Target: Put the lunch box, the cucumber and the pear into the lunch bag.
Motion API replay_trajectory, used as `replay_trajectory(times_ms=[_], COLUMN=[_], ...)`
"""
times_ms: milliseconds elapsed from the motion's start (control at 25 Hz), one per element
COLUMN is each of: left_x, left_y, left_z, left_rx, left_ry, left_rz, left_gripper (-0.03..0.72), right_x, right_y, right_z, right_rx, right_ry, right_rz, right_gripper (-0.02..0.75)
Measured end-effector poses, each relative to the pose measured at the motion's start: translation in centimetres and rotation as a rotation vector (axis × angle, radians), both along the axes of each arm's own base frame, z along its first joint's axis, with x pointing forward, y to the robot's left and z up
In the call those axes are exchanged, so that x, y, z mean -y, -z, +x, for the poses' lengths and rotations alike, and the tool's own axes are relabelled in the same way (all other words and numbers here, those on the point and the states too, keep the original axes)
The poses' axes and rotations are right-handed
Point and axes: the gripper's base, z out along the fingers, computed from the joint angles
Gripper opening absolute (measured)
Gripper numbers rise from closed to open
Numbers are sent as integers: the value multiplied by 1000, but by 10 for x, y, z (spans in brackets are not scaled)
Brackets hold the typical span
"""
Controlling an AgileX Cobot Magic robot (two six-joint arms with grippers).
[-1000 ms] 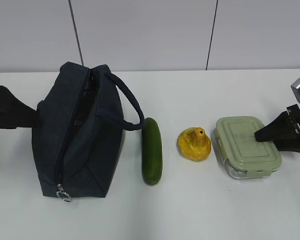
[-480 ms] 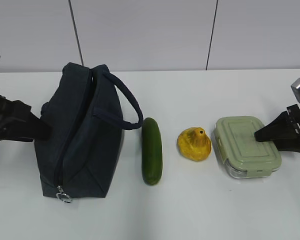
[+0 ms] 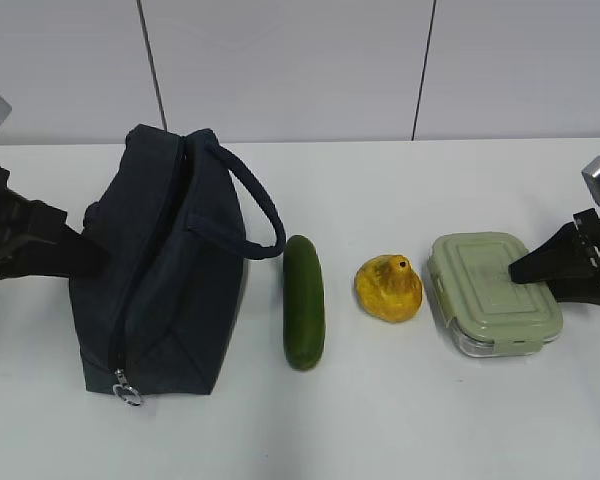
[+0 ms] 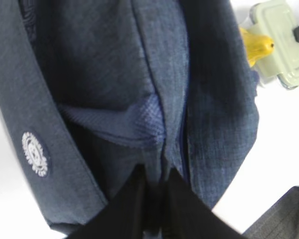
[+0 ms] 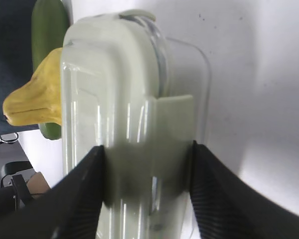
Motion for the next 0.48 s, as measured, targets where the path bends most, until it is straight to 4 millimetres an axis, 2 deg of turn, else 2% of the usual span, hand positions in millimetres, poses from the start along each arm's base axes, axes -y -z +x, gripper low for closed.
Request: replay_trajectory(times_ms=[480], left_x=[7], left_y=[-4], left_z=[1], left_rx=[37], left_ry=[53], left_rz=[-77], left_gripper=[4], right_x=[0], right_y=[-1], right_z=[1], right_rx=[-6], right_ry=[21], right_rz=[2], right_gripper=[392])
